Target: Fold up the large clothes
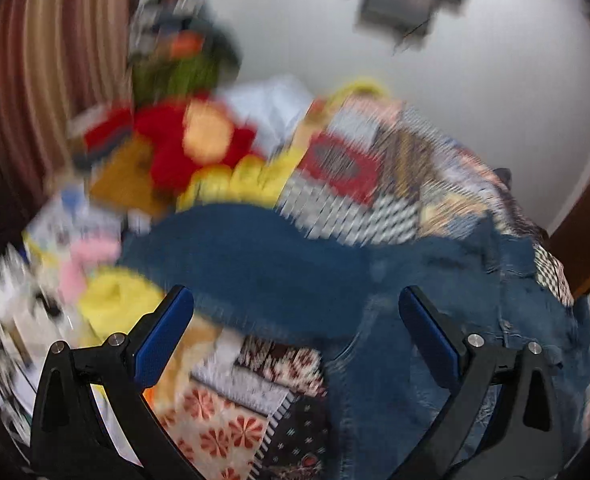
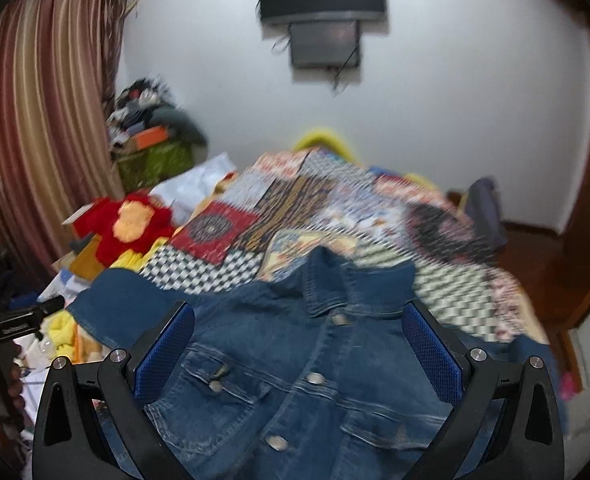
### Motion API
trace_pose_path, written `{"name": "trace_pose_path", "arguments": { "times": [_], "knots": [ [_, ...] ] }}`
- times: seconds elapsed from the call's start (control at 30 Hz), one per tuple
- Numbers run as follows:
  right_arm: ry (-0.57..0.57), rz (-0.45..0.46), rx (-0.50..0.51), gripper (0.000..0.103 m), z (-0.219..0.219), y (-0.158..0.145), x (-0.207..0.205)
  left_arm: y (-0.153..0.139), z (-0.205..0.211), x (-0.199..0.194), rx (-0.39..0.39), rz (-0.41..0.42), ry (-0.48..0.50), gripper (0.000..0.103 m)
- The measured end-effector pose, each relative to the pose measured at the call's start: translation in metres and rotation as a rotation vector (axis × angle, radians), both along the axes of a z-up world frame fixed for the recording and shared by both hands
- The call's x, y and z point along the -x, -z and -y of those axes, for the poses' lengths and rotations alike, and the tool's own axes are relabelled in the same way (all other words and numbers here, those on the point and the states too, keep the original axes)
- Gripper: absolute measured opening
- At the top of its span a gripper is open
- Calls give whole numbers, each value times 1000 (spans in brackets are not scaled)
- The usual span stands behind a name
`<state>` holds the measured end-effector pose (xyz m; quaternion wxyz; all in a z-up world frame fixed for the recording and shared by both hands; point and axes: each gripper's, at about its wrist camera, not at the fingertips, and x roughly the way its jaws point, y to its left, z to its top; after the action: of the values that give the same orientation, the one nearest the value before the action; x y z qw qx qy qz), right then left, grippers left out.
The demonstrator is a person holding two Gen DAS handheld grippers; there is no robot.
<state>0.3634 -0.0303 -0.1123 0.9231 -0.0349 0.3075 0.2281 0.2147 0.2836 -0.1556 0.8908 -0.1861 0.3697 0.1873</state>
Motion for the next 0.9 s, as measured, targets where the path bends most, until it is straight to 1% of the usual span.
{"name": "trace_pose_path", "arguments": {
  "times": [0.03,0.1,0.13,0.2,0.3,0.4,0.5,0.57,0.6,0.73,0.8,0.83,0.87,0.9],
  "knots": [
    [-12,-26,3,103,-6,7,-8,12,-10,-1,66,-20,-7,103],
    [-40,-102,23,103,-24,25,-30,40,-37,-6,237,-64,-12,103],
    [-51,-148,42,103,-35,37,-43,50,-45,-7,294,-75,-25,103],
    [-63,-204,65,103,-52,55,-58,72,-65,-4,415,-87,-70,103],
    [-54,-233,119,103,-80,83,-78,91,-78,1,496,-87,-100,103],
    [-95,-266,193,103,-111,106,-92,101,-90,1,526,-86,-121,103],
    [-159,-307,256,103,-145,126,-100,108,-104,-3,546,-60,-125,102],
    [-214,-325,288,103,-169,138,-101,110,-112,-5,553,-42,-119,92],
    [-231,-333,301,103,-177,142,-101,111,-116,-7,552,-38,-123,90],
    [-327,-377,352,103,-218,164,-95,119,-132,-13,587,-1,-145,88],
    [-372,-395,382,102,-234,174,-90,124,-138,-14,604,17,-169,86],
    [-399,-406,399,102,-243,181,-86,126,-140,-14,607,25,-187,81],
    [-415,-414,413,102,-249,186,-83,125,-142,-12,598,27,-212,74],
    [-427,-419,423,102,-253,190,-82,122,-141,-9,575,28,-240,65]
  ]
}}
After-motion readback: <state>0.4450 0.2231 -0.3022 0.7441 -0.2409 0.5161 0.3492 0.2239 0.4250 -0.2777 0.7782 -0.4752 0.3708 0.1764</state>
